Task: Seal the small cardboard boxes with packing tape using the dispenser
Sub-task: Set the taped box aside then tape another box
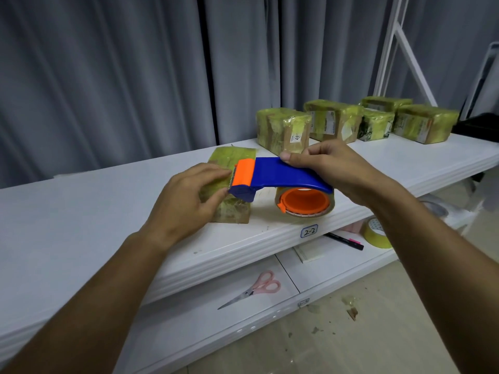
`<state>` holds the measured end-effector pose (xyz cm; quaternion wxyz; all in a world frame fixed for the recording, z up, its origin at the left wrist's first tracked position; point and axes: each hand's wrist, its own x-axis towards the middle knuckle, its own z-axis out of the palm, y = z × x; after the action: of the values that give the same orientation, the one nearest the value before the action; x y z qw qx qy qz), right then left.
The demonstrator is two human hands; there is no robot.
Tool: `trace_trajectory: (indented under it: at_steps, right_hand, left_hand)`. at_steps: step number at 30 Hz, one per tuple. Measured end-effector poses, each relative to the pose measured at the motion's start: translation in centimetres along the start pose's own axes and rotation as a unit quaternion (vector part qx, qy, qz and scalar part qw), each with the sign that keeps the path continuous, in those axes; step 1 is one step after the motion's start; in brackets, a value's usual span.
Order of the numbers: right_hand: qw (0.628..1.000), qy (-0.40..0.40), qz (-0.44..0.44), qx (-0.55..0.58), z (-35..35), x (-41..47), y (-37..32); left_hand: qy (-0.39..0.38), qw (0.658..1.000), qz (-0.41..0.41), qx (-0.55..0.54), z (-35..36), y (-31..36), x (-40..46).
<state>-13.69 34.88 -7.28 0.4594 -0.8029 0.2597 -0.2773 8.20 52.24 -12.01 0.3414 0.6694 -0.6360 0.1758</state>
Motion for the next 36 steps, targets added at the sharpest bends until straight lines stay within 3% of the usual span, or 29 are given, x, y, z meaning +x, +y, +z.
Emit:
trace_trajectory:
  at_steps: [15, 21, 27, 36]
  right_hand:
    - [1.0, -0.008, 0.015, -0.018, -1.9, -0.7, 0.2]
    - [0.999, 0.002, 0.033, -0.036, -2.9, -1.2, 0.6]
    - [0.999, 0.015, 0.028, -0.043, -2.3, -1.2, 0.4]
    - [0.999, 0.01, 0.026, -0.036, -2.5, -1.4, 0.5]
  left_hand:
    - [0.01, 0.998, -0.035, -0.049, 0.4, -0.8, -0.2]
    - [0.014, 0.999, -0.036, -0.028, 0.5, -0.7, -0.2]
    - [-0.026, 0.996, -0.019, 0.082, 0.1, 0.6, 0.5]
    - [0.016, 0.997, -0.047, 0.054, 1.1, 0.0, 0.5]
